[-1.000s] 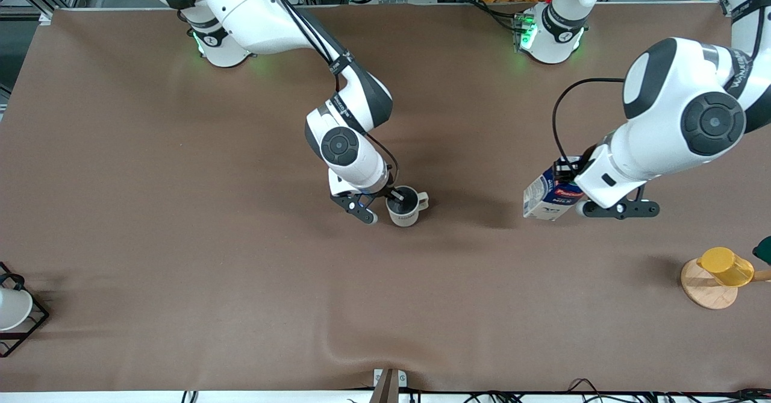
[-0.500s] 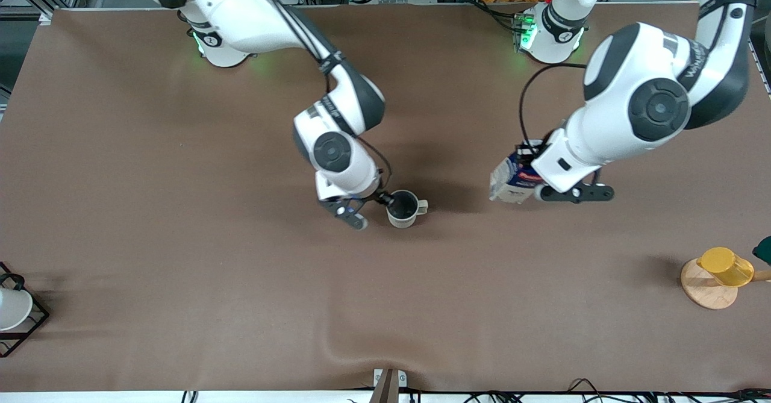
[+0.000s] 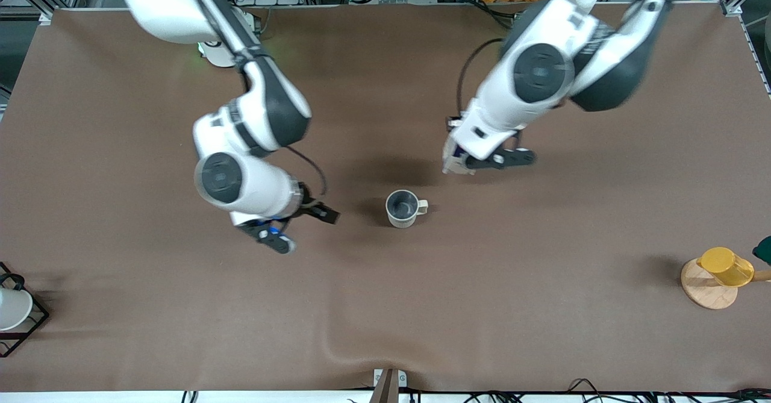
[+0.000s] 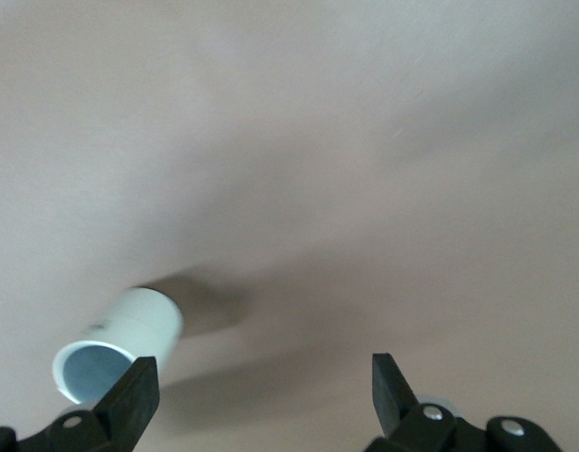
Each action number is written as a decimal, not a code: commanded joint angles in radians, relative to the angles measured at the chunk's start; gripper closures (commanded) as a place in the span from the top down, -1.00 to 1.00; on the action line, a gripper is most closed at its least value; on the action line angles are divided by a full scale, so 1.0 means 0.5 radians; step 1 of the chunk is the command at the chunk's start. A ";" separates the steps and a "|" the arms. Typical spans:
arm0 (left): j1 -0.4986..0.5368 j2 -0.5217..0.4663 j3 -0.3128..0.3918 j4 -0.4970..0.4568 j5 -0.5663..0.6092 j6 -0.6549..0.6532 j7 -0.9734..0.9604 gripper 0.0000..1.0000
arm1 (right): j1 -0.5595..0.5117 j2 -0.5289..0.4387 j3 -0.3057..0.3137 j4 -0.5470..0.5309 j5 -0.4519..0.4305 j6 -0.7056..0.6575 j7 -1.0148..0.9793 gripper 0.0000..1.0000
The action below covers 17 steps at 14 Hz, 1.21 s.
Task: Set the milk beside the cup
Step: 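Withdraw the right gripper while the left gripper carries the carton above the mug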
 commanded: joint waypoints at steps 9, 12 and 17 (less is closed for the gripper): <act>-0.393 0.448 0.082 0.365 0.107 0.144 -0.203 -0.24 | -0.837 -0.158 -0.009 -0.046 -0.088 -0.310 -1.561 1.00; -0.458 0.503 0.159 0.368 0.114 0.257 -0.197 -0.24 | -0.862 -0.345 -0.006 -0.049 -0.355 -0.441 -1.558 1.00; -0.461 0.608 0.171 0.417 0.206 0.371 -0.151 -0.24 | -0.865 -0.677 -0.033 -0.245 -0.410 -0.439 -1.543 1.00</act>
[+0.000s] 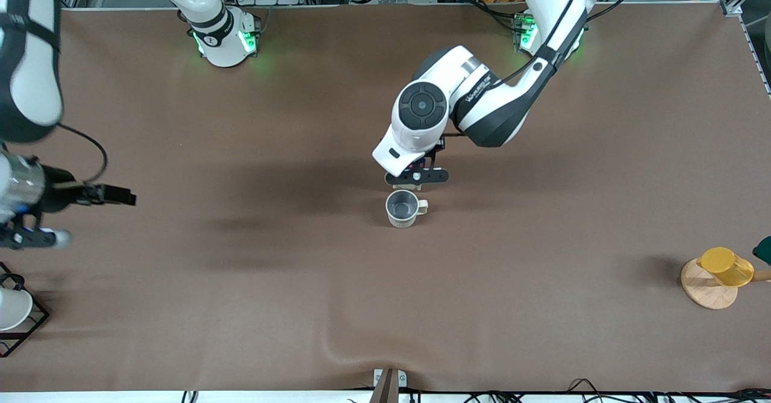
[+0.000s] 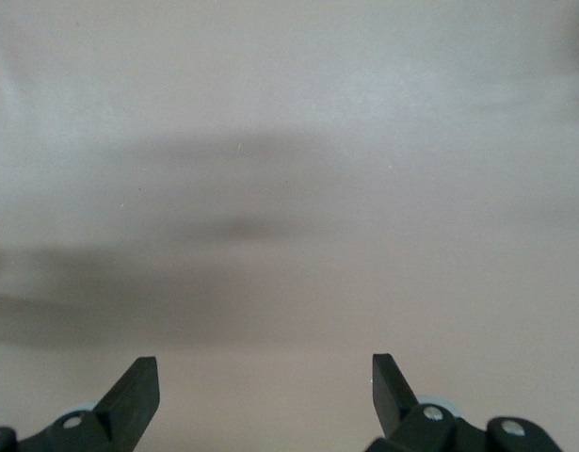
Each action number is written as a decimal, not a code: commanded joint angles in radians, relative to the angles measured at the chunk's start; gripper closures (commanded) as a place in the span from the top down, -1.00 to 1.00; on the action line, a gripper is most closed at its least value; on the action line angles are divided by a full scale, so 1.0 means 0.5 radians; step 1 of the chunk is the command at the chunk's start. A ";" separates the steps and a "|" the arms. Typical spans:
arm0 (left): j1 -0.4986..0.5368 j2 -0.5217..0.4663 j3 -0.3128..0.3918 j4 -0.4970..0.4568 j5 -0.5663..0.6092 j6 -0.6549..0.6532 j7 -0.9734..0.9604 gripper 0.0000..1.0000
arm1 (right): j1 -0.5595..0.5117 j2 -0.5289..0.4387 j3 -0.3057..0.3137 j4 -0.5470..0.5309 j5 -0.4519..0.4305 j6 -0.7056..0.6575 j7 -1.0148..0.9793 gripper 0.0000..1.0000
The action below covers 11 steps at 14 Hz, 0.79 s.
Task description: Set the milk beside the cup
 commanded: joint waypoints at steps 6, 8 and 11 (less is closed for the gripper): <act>-0.025 0.114 0.022 0.085 0.046 0.128 0.033 -0.24 | -0.031 -0.413 0.011 -0.478 -0.123 0.161 -0.069 1.00; -0.040 0.132 0.046 0.085 0.046 0.152 0.033 -0.23 | -0.027 -0.542 0.014 -0.683 -0.123 0.305 -0.082 1.00; -0.077 0.144 0.092 0.082 0.046 0.155 0.033 -0.16 | -0.049 -0.631 0.060 -0.800 -0.123 0.394 -0.079 1.00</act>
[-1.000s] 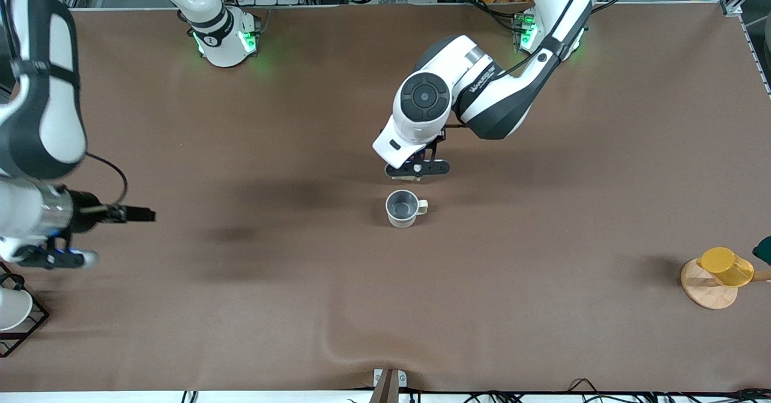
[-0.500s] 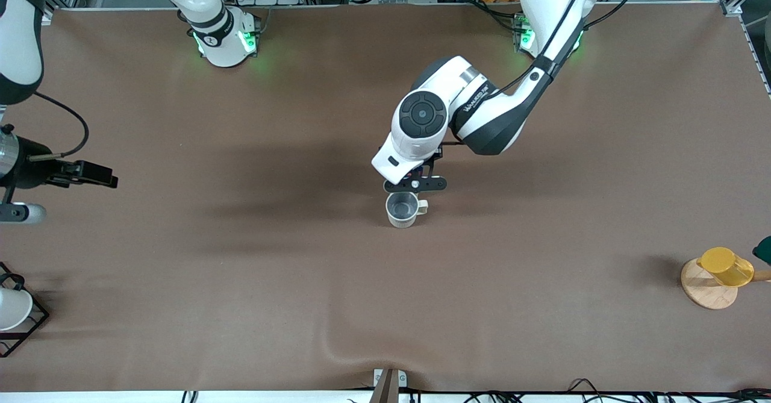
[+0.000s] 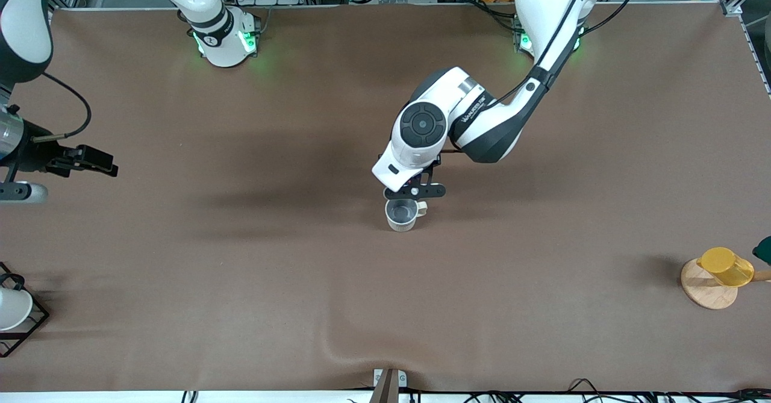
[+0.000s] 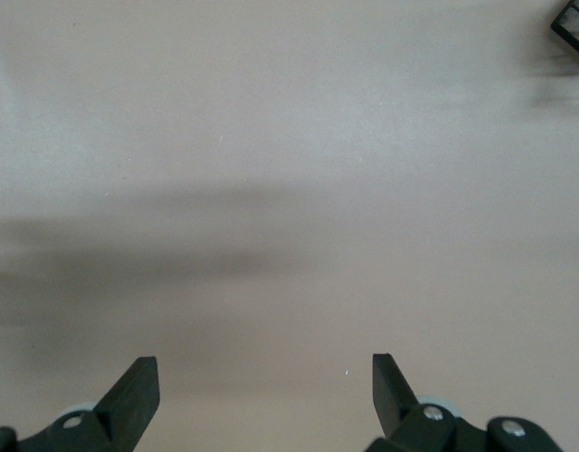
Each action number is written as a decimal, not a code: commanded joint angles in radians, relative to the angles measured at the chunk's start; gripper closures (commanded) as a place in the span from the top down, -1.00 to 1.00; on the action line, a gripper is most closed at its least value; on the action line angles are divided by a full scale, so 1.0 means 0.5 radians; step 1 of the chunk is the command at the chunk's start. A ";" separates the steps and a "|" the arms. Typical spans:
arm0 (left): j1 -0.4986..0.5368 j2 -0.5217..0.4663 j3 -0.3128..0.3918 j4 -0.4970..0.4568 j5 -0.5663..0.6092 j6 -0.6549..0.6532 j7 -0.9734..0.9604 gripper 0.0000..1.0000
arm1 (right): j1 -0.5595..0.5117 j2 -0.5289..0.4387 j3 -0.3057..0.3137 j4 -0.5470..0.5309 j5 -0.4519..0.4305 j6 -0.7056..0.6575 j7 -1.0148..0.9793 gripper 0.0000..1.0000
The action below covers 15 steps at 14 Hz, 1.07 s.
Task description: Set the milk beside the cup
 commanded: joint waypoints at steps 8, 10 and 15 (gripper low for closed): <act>-0.069 -0.109 0.051 0.054 0.041 -0.036 0.015 1.00 | -0.306 -0.272 0.328 -0.054 -0.050 -0.124 0.014 1.00; -0.045 -0.238 0.042 0.054 0.041 -0.201 0.018 1.00 | -0.159 -0.297 0.141 -0.078 -0.044 -0.172 0.013 1.00; 0.271 -0.756 0.051 0.033 0.056 -0.453 0.034 1.00 | -0.133 -0.315 0.137 -0.112 -0.035 -0.157 0.035 1.00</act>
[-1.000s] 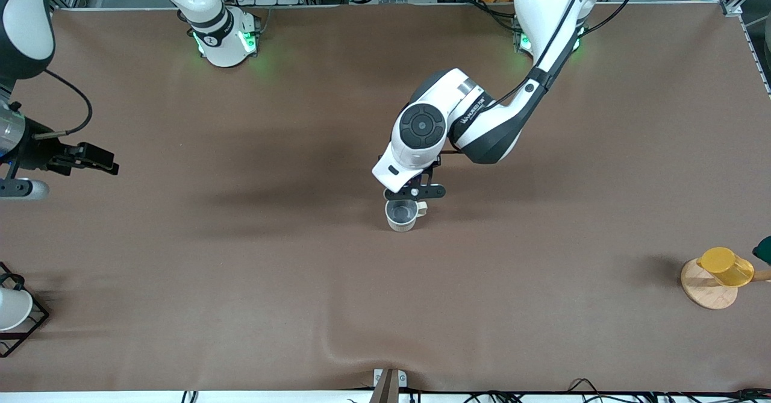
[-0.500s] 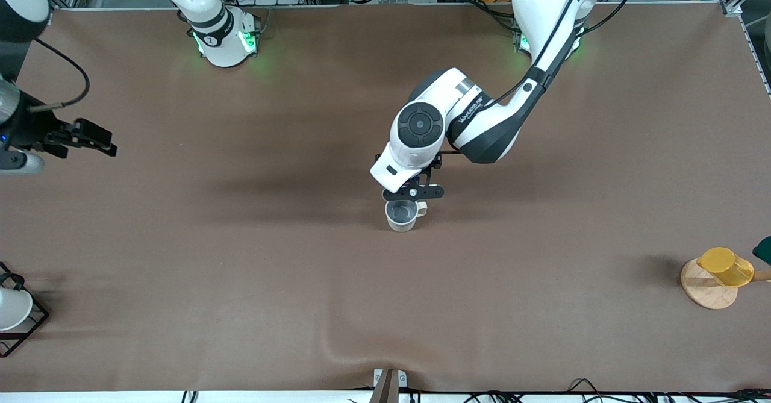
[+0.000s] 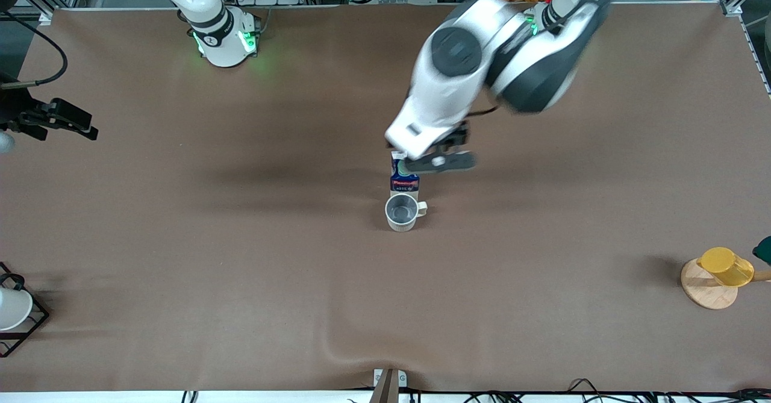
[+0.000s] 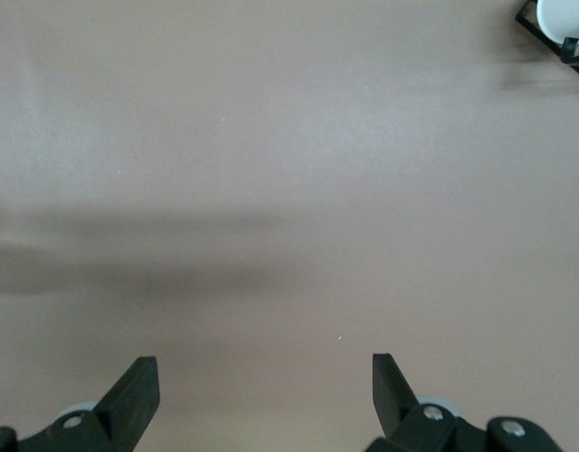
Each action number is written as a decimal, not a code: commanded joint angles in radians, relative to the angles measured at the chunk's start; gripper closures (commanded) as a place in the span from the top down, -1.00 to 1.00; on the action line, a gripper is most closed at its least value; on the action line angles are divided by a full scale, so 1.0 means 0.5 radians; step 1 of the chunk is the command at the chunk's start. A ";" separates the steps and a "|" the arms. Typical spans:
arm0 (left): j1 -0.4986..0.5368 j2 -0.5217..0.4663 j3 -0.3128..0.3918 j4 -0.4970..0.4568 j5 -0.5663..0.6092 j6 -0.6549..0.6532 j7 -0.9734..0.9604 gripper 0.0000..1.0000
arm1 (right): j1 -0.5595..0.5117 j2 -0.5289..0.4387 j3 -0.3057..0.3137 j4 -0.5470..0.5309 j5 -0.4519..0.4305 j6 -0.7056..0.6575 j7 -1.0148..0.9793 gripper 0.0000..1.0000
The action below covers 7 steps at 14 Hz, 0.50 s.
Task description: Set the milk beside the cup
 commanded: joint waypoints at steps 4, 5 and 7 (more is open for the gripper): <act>0.559 -0.403 -0.001 -0.097 0.034 -0.289 0.352 1.00 | 0.054 -0.038 -0.025 -0.044 -0.001 0.033 0.142 1.00; 0.669 -0.422 -0.001 -0.097 0.031 -0.289 0.477 1.00 | 0.054 -0.038 -0.025 -0.044 -0.001 0.027 0.166 1.00; 0.896 -0.425 -0.001 -0.109 0.031 -0.292 0.912 1.00 | 0.057 -0.034 -0.025 -0.044 -0.001 0.024 0.179 1.00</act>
